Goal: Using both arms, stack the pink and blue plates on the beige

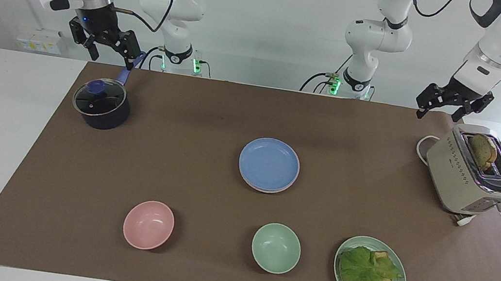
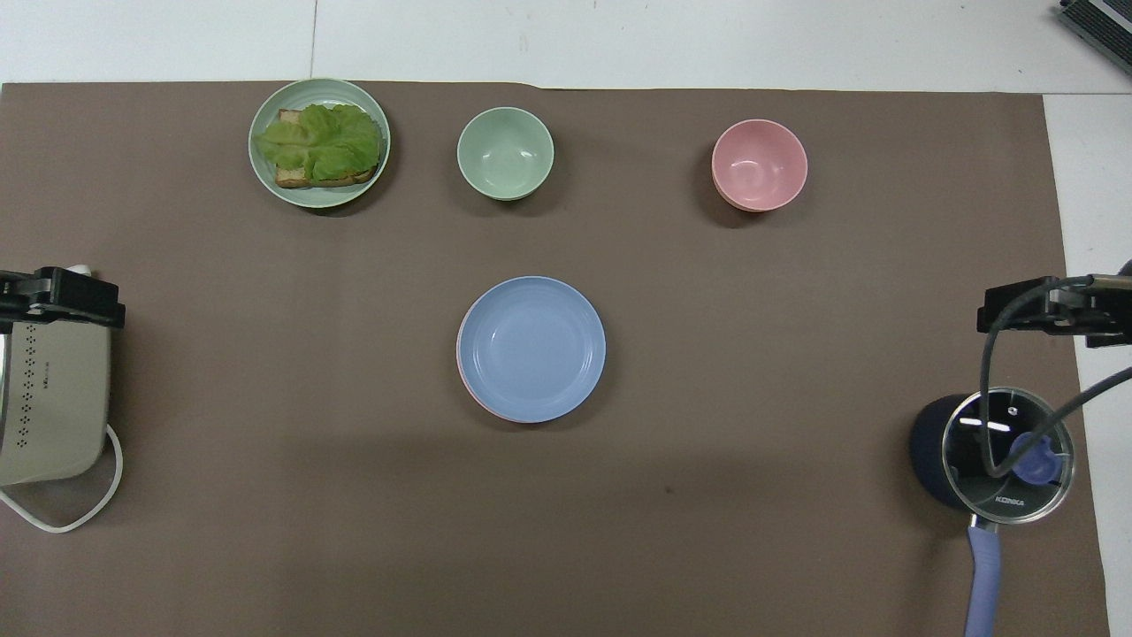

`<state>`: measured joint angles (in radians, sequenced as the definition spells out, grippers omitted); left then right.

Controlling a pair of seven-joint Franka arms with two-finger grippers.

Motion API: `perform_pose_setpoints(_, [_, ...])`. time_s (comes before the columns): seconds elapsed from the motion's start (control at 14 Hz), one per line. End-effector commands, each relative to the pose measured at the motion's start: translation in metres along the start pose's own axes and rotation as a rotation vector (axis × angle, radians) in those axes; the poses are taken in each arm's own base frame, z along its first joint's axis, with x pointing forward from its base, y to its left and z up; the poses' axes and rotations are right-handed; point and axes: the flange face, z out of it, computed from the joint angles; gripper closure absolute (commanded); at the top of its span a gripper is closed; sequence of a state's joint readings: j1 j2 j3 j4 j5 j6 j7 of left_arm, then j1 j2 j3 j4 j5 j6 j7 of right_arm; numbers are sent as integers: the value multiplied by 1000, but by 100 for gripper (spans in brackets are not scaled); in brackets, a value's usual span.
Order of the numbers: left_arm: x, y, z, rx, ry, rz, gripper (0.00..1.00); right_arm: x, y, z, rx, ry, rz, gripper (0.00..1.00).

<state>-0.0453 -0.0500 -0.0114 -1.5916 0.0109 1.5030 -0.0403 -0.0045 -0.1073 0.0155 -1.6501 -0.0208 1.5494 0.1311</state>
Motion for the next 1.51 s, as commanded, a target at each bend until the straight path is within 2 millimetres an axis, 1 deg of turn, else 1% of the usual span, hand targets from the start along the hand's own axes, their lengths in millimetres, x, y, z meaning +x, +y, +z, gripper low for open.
perform_pose_setpoints(0.0, [-6,-1,-1,10,1,-8,0,-1,-2,0,21,-1,-36,0])
perform_pose_setpoints(0.14, [-6,-1,-1,10,1,-8,0,4,8,0,28,-16,-32,0])
perform_pose_setpoints(0.29, [-6,-1,0,10,-1,-8,0,5,9,0,28,-9,-33,0])
perform_pose_setpoints(0.5, [-6,-1,-1,10,1,-8,0,1,9,0,27,-13,-37,0])
perform_pose_setpoints(0.86, [-6,-1,-1,10,1,-8,0,1,12,1,25,-22,-58,0])
perform_pose_setpoints(1.0, [-6,-1,-1,10,1,-8,0,0,17,0,27,-22,-48,0])
perform_pose_setpoints(1.15, [-6,-1,-1,10,1,-8,0,1,27,2,27,-30,-28,0])
perform_pose_setpoints(1.43, [-6,-1,-1,10,1,-8,0,-3,29,6,26,-53,-22,0])
